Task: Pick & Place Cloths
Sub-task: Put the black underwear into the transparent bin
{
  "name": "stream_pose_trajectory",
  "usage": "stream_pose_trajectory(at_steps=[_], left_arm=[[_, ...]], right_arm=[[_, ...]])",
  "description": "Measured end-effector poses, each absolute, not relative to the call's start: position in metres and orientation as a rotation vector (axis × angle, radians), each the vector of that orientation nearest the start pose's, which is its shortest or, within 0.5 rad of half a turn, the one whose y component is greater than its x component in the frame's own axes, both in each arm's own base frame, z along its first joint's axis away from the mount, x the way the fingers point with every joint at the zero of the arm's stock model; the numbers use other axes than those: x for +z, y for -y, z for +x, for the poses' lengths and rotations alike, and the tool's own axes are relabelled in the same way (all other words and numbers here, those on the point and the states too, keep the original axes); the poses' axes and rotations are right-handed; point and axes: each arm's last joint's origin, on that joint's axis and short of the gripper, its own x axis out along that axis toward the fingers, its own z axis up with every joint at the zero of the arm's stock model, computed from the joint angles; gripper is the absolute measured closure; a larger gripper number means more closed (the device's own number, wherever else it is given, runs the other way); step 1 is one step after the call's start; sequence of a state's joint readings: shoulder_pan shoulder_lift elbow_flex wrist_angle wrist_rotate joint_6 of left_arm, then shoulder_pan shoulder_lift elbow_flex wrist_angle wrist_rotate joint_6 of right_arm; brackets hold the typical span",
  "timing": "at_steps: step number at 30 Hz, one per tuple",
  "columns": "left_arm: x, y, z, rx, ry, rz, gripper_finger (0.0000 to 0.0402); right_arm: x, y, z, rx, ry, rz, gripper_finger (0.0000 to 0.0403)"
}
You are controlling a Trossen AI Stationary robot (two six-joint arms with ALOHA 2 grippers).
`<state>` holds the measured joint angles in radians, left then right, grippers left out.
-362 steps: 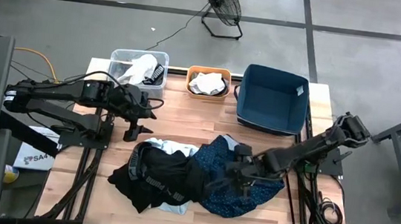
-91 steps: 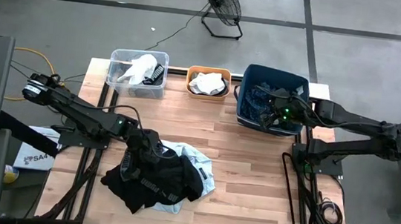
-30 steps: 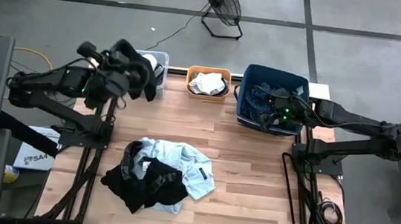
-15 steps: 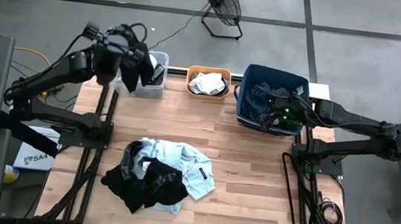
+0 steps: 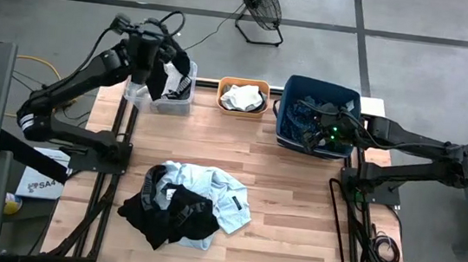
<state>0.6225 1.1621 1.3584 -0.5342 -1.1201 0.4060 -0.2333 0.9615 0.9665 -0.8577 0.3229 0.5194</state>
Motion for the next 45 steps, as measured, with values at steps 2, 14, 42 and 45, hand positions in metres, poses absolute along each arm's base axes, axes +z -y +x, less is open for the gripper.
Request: stream_pose_trajectory(at_steps=[2,14,42,45], left_arm=[[0.418,-0.152,0.163,1.603,-0.752,0.380,0.0400],[0.367,-0.146,0.156,1.349,-0.917,0.064,0.0400],[0.261,-0.248,0.159,1.121,-1.311,-0.522,0.0400],[0.250,-0.252,0.164,1.075,-1.347,-0.538,0.0400]], right_arm=[[0.310,0.050,0.169,-0.732,-0.706,0.436,0.0114],[0.310,0.050,0.169,-0.732,-0.706,0.435,0.0114],[0.310,0.050,0.169,-0.732,-0.706,0.436,0.0114],[0.310,0.050,0.169,-0.732,-0.706,0.436,0.0114]])
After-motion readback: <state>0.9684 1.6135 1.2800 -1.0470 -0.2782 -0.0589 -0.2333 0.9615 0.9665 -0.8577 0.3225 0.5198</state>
